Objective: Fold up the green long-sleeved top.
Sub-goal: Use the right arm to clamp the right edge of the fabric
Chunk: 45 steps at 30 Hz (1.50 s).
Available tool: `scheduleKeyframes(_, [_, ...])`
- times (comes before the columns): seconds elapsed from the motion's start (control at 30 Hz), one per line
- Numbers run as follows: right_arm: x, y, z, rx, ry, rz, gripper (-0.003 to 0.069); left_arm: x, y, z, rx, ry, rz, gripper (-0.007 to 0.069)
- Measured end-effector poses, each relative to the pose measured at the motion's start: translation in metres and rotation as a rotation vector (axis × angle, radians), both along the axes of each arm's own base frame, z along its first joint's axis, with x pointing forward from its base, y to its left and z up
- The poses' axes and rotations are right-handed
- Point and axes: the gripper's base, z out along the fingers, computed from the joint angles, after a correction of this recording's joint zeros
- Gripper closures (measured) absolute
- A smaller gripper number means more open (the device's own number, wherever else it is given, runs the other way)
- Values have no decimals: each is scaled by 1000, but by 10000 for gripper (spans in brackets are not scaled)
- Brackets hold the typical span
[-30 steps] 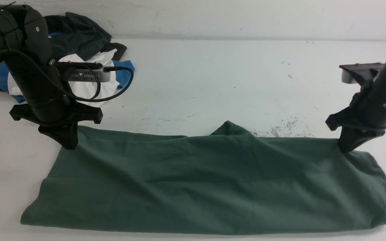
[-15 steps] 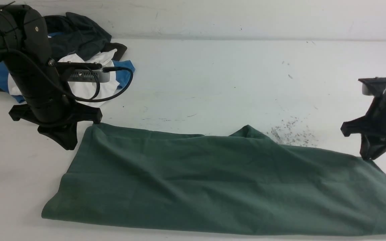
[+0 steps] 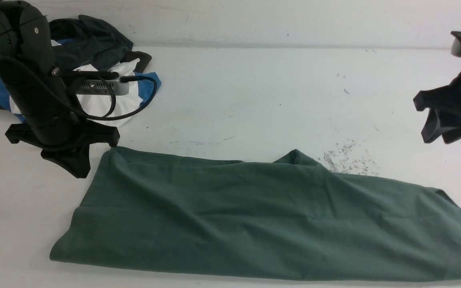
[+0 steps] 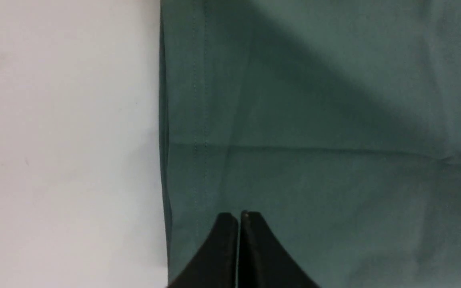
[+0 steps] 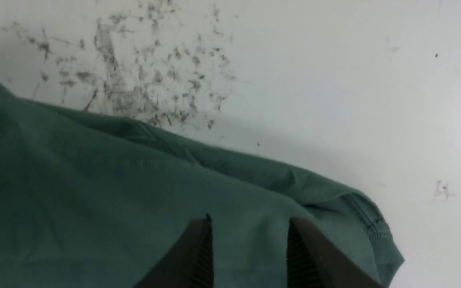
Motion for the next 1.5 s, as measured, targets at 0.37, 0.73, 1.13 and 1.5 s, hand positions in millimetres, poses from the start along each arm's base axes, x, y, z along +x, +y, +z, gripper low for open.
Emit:
scheduleKeyframes(0.37, [-37, 3, -43, 78, 179, -26, 671, -22, -15, -39, -75, 19, 28, 629])
scheduleKeyframes(0.73, [-76, 0, -109, 49, 303, -67, 673, -49, -24, -83, -36, 75, 52, 629])
scheduleKeyframes(1.13, [-84, -8, -122, -35, 304, -121, 673, -66, -8, -101, 45, 127, 105, 629])
scheduleKeyframes(1.5, [-93, -21, -82, -26, 180, -173, 673, -80, -9, -54, -10, 7, 102, 629])
